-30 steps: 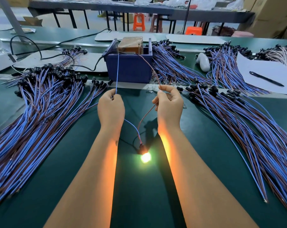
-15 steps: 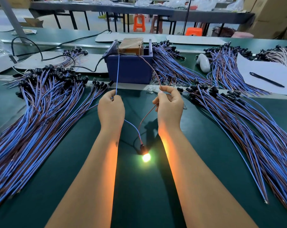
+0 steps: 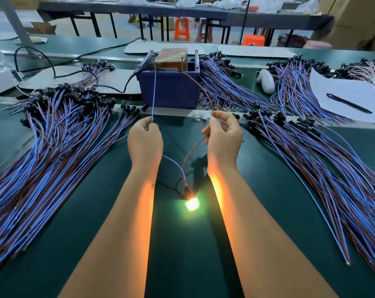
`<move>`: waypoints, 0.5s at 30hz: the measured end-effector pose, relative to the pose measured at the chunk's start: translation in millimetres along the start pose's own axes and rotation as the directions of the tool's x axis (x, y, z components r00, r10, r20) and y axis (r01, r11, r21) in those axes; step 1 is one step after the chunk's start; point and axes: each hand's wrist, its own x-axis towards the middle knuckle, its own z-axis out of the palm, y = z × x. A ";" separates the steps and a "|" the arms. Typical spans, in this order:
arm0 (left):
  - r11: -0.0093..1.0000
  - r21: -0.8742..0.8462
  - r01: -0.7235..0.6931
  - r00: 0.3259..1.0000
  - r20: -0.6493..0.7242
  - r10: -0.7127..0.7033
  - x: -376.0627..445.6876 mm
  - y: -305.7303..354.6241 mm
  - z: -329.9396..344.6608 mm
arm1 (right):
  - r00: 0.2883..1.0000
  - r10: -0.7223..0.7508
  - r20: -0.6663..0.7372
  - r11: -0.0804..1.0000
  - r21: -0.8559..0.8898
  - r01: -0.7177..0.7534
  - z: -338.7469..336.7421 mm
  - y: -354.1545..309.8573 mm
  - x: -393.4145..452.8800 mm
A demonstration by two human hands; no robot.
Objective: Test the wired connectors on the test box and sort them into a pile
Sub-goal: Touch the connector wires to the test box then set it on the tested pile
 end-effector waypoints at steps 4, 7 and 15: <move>0.995 -0.089 0.040 0.994 0.101 -0.031 2.7 -0.5 2.9 | 0.998 -0.018 0.057 0.999 -0.041 0.021 0.3 0.6 0.6; 0.993 -0.116 0.002 0.971 0.240 0.026 -2.1 1.7 5.6 | 0.985 -0.042 0.165 0.995 -0.078 0.056 4.2 2.2 -2.1; 0.973 -0.217 0.078 0.941 0.338 0.000 -6.3 8.2 7.2 | 0.907 -0.134 0.399 0.956 -0.189 0.225 8.5 7.5 -7.8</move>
